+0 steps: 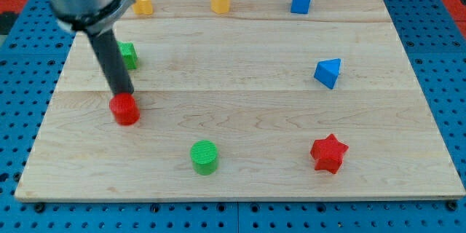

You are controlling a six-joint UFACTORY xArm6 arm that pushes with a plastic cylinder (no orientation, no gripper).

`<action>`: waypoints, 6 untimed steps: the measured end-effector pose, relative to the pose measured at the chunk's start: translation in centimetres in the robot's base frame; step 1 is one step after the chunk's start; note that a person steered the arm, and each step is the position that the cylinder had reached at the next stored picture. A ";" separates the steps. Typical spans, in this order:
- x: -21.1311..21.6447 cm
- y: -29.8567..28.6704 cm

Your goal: Push the red circle to the bottom left

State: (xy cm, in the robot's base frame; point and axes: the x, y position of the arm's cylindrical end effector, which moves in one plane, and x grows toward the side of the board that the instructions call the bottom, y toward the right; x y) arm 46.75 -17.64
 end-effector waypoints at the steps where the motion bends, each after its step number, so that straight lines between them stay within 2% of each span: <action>1: 2.2 -0.1; 2: 1.4 5.6; 3: 4.3 4.0; 4: 5.2 -1.5; 6: 5.0 -1.4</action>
